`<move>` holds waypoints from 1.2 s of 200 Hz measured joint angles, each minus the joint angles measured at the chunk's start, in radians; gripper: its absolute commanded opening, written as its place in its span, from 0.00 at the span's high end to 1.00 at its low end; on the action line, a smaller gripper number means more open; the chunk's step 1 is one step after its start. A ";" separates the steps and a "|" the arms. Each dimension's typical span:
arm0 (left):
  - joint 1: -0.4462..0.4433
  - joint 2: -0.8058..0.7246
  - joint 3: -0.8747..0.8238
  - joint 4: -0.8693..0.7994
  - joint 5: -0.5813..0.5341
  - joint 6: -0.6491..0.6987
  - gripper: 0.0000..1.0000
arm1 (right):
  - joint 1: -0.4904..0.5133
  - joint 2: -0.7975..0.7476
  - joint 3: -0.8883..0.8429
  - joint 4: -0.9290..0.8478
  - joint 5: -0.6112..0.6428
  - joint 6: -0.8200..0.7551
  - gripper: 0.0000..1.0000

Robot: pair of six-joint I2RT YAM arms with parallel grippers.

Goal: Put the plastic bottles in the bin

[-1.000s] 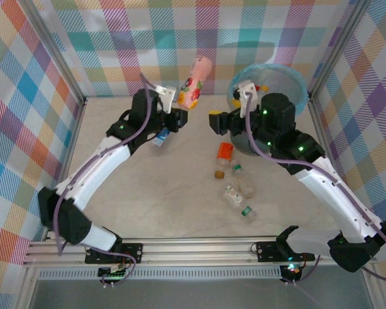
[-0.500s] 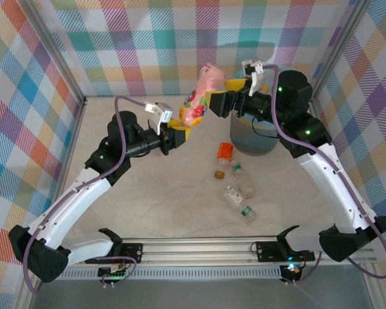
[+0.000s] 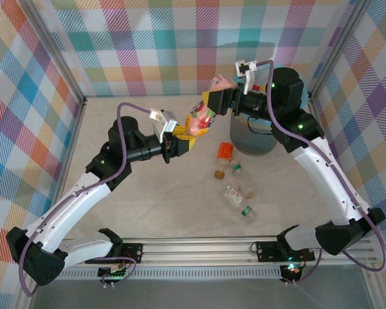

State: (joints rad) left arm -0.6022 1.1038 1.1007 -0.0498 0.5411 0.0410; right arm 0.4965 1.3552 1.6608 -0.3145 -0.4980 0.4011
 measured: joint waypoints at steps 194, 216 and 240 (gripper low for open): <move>-0.010 0.442 0.594 -0.087 -0.306 -0.054 0.39 | -0.087 -0.057 0.130 -0.005 0.859 -0.783 0.51; -0.010 0.518 0.658 -0.132 -0.327 -0.092 0.40 | -0.114 -0.055 0.075 0.008 0.909 -0.814 0.51; -0.010 0.560 0.669 -0.172 -0.339 -0.126 0.40 | -0.124 -0.042 0.041 0.008 0.925 -0.832 0.51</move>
State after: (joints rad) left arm -0.6121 1.6642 1.7702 -0.2218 0.2024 -0.0853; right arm 0.3729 1.3132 1.7016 -0.3061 0.4274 -0.4305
